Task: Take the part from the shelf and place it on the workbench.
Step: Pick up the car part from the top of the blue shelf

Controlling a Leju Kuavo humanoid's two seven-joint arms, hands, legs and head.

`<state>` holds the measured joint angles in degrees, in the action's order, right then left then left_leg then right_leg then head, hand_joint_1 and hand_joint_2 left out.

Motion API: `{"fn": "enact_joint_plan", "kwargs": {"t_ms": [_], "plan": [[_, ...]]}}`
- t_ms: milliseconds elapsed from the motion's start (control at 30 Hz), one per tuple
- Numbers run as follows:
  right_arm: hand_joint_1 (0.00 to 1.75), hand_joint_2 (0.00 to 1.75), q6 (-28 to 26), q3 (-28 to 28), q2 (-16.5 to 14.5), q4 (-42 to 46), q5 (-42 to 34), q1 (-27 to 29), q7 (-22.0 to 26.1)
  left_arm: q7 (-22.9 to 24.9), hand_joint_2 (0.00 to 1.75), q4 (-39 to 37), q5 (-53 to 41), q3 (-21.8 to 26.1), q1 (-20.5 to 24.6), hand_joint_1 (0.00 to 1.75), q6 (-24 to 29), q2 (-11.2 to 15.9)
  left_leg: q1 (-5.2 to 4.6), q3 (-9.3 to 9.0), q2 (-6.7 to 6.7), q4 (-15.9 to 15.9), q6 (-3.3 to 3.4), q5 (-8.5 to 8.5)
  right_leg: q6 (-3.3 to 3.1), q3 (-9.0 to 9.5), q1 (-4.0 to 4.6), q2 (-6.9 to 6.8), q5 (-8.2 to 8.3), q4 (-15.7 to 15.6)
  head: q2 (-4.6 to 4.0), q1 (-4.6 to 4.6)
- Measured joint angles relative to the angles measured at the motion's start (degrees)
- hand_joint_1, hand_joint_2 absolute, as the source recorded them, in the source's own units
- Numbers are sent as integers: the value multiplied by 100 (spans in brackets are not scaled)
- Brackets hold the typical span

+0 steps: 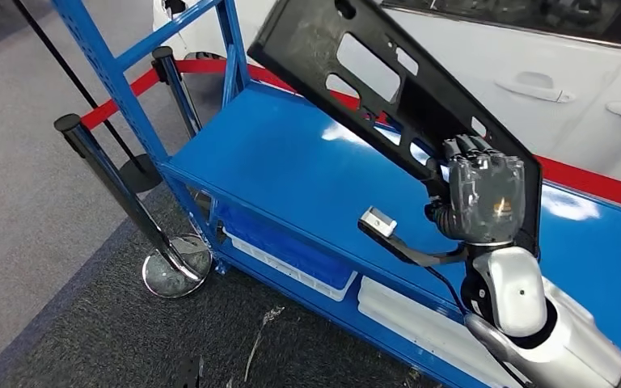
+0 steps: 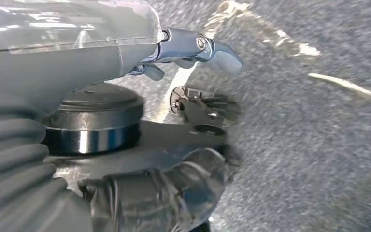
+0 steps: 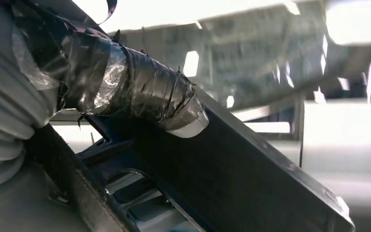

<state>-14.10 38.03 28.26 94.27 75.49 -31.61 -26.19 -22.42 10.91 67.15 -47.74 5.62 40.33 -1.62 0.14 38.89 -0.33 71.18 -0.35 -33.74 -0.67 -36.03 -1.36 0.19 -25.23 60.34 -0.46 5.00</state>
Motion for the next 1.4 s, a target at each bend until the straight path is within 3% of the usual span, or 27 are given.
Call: {"fn": "enact_joint_plan", "kwargs": {"t_ms": [67,100,167,233,367,433,533,567,600,633,700,767,867,933,1033,1067,1100,1133,1200,1267,1333,1400], "plan": [[175,175,-99,-51,-11,474,184,179,40,128,175,0,-35,11,-18,0,-10,0,3,235,0,445,-11,-80,-17,14,16,-1,-13,2,0,3],[175,175,-127,-70,-29,734,241,295,59,174,175,0,-56,11,-25,0,-16,1,2,216,0,376,1,32,-22,29,25,1,-22,2,0,2],[175,175,-172,-103,-83,1228,232,548,101,222,175,0,-89,11,-29,0,-21,9,-12,-106,-1,-335,66,447,-20,72,37,2,-43,-2,0,2],[175,175,-267,-127,-124,1688,99,764,148,235,175,0,-104,12,-26,0,-21,25,-48,-440,-5,-1020,134,678,6,93,55,3,-57,-8,0,0],[175,175,-545,-157,-169,2396,-662,1201,374,183,175,0,-198,12,-39,0,-158,33,-66,-554,-2,-1273,213,749,117,106,56,6,-49,-36,0,-5],[175,175,-694,-164,-184,2715,-1306,1416,610,184,175,0,-280,11,-31,0,-272,32,-35,-575,12,-1364,270,837,164,25,61,5,-258,190,0,-19],[175,175,-783,-164,-224,3055,-1895,1751,907,308,175,0,-422,-3,5,0,-364,12,-29,-515,21,-1366,313,885,206,-334,56,3,-839,1174,0,-48],[175,175,-800,-164,-245,3123,-1974,1863,967,368,175,0,-465,-14,11,0,-379,1,-29,-484,22,-1345,311,892,222,-396,48,2,-910,1389,0,-49],[175,175,-835,-164,-267,3171,-2035,1963,1011,425,175,0,-504,-29,14,0,-390,-10,-25,-450,23,-1318,307,899,237,-359,34,1,-876,1396,0,-49],[175,175,-895,-164,-292,3211,-2100,2054,1043,485,175,0,-549,-46,17,0,-399,-21,-19,-412,23,-1278,300,903,254,-208,13,-2,-752,1173,0,-49],[175,175,-1039,-164,-348,3274,-2231,2198,1092,609,175,0,-641,-83,34,0,-397,-40,-20,-320,18,-1165,259,901,275,186,-19,1,-509,472,0,-51],[175,175,-1140,-163,-395,3337,-2328,2296,1127,722,175,0,-730,-131,65,0,-383,-51,-39,-243,7,-1076,194,911,219,335,-21,25,-409,119,0,-46],[175,175,-1230,-163,-454,3411,-2460,2406,1142,848,175,0,-885,-231,113,0,-449,-59,-39,-204,-4,-1075,98,970,72,260,-5,29,-314,117,0,-44],[175,175,-1289,-162,-493,3471,-2546,2466,1145,903,175,0,-1004,-312,162,0,-530,-60,-22,-95,-2,-872,44,731,-15,187,-17,9,-216,101,0,-28],[175,175,-1378,-159,-544,3553,-2607,2573,1147,947,175,0,-1121,-427,271,0,-615,-60,-6,172,5,62,-2,-37,-72,-11,2,-8,-50,97,0,-2],[175,175,-1411,-158,-556,3568,-2616,2617,1145,964,175,0,-1157,-463,307,0,-644,-60,-9,178,4,298,7,-186,-77,-90,16,-12,6,98,0,-3],[175,175,-1442,-158,-563,3578,-2622,2661,1141,983,175,0,-1194,-497,338,0,-672,-59,-18,79,4,340,26,-224,-80,-162,29,-14,62,99,0,-3],[175,175,-1469,-158,-568,3588,-2626,2699,1138,1002,175,0,-1226,-532,368,0,-696,-59,-35,-137,4,160,54,-165,-81,-226,36,-15,115,99,0,-4],[175,175,-1510,-158,-580,3605,-2627,2743,1135,1034,175,0,-1269,-591,430,0,-723,-52,-98,-772,4,-662,133,37,-69,-311,35,-16,218,97,0,-4],[175,175,-1529,-158,-589,3613,-2627,2769,1135,1047,175,1,-1294,-633,498,0,-731,-33,-163,-1144,8,-1264,214,150,-19,-339,16,-25,317,63,0,-1],[175,175,-1547,-158,-595,3613,-2633,2793,1135,1053,175,2,-1321,-671,534,0,-746,-20,-203,-1147,12,-1373,290,225,56,-335,-11,-37,432,-15,0,8],[175,175,-1577,-158,-598,3613,-2641,2813,1135,1075,175,3,-1362,-728,529,0,-783,-17,-192,-1121,26,-1507,361,429,109,-350,-9,-32,478,-76,0,9]]}}
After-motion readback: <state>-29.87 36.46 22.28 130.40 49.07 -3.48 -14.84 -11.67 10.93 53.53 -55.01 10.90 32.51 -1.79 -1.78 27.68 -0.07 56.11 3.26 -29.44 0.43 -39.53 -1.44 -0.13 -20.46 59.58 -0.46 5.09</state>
